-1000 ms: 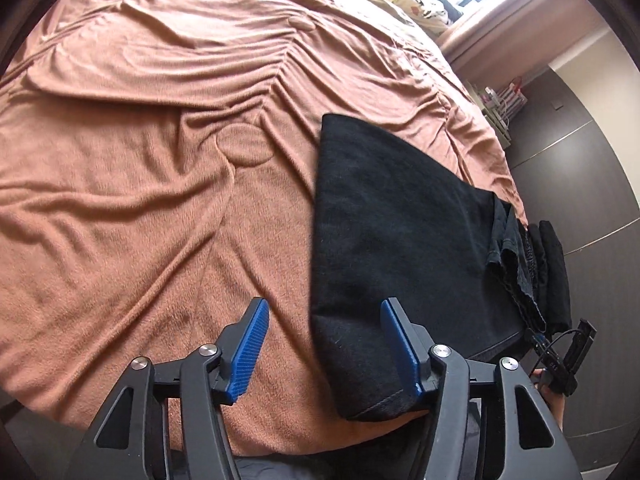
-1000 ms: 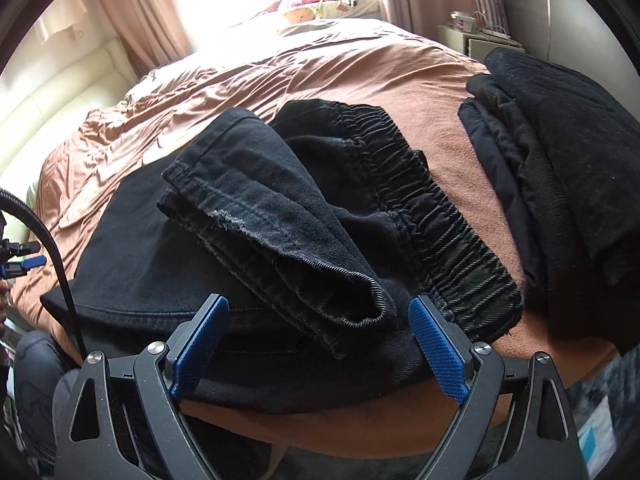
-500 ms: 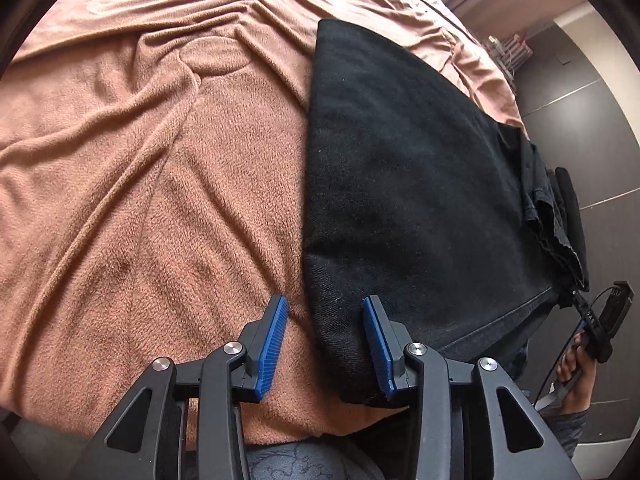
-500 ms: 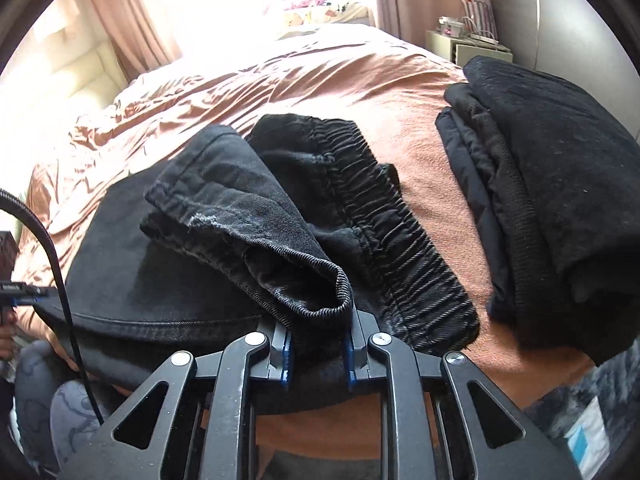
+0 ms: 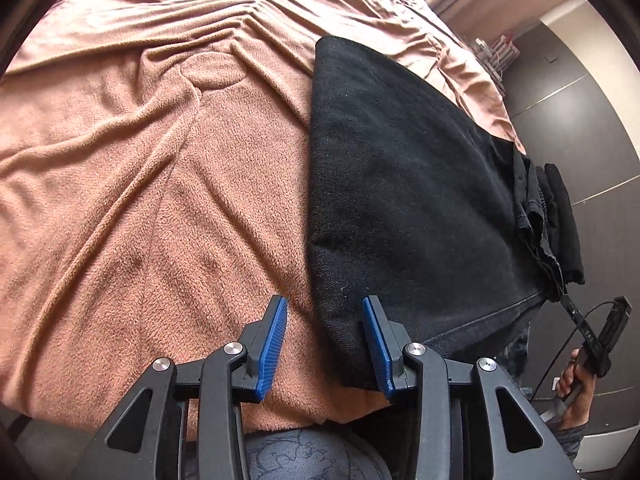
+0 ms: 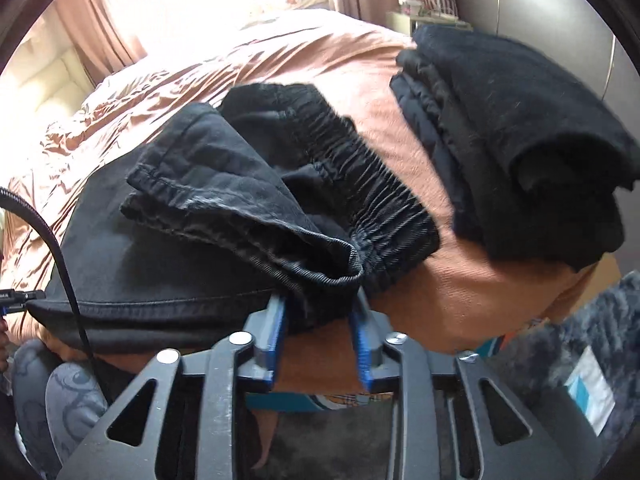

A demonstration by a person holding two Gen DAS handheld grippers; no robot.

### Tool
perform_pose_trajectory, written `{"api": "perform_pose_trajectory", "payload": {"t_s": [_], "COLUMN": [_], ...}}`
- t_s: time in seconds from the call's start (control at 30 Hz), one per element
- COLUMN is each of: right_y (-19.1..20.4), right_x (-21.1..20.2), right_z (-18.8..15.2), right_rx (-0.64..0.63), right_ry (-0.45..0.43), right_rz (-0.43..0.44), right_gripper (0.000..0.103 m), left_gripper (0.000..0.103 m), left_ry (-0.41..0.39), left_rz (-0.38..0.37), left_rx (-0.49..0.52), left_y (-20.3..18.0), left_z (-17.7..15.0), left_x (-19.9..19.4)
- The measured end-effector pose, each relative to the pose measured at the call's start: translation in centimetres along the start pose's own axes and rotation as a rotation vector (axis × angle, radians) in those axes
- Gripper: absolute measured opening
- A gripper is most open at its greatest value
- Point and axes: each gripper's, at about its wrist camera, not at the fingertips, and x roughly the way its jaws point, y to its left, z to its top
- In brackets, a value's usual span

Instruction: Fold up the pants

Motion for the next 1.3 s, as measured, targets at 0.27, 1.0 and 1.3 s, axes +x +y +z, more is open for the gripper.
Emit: {"api": "perform_pose_trajectory", "payload": {"t_s": [0.27,1.0,1.3], "right_y": [2.9,13.2,13.6], "right_x": [-4.0,7.7,10.3], "right_z": [0.5,6.8,8.8], "right_rx": [-0.099,-0.318,-0.292], "right_ry": [-0.085,-0.002,0.011], "right_rz": [0.054,0.063,0.005], "right_gripper": [0.062,0.054,0.02], "left_gripper": [0.042,0.042,0.042], "left_ry": [-0.051,-0.111,-0.1], "left_rz": [-0.006,0.024,0.019], "left_rx": [0.006,-0.072,-0.096], "left_y": [-0.1,1.7,2.4], "left_z": [0.1,0.8,0.8], "left_x": [-0.9,-2.2,-1.5]}}
